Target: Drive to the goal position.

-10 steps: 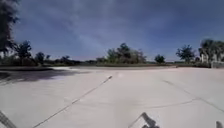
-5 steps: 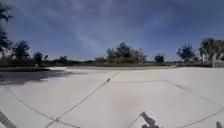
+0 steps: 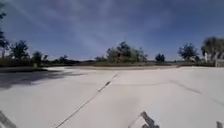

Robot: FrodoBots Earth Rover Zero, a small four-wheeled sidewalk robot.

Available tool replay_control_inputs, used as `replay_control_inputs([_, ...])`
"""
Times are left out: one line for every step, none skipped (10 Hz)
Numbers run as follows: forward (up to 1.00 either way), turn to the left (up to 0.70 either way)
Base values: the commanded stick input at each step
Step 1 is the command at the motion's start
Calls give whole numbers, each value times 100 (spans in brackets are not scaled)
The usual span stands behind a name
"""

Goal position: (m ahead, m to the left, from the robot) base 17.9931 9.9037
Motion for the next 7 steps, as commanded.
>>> replay_control_inputs([85,34])
replay_control_inputs([85,34])
replay_control_inputs([85,34])
replay_control_inputs([85,34])
replay_control_inputs([85,34])
replay_control_inputs([85,12])
replay_control_inputs([85,0])
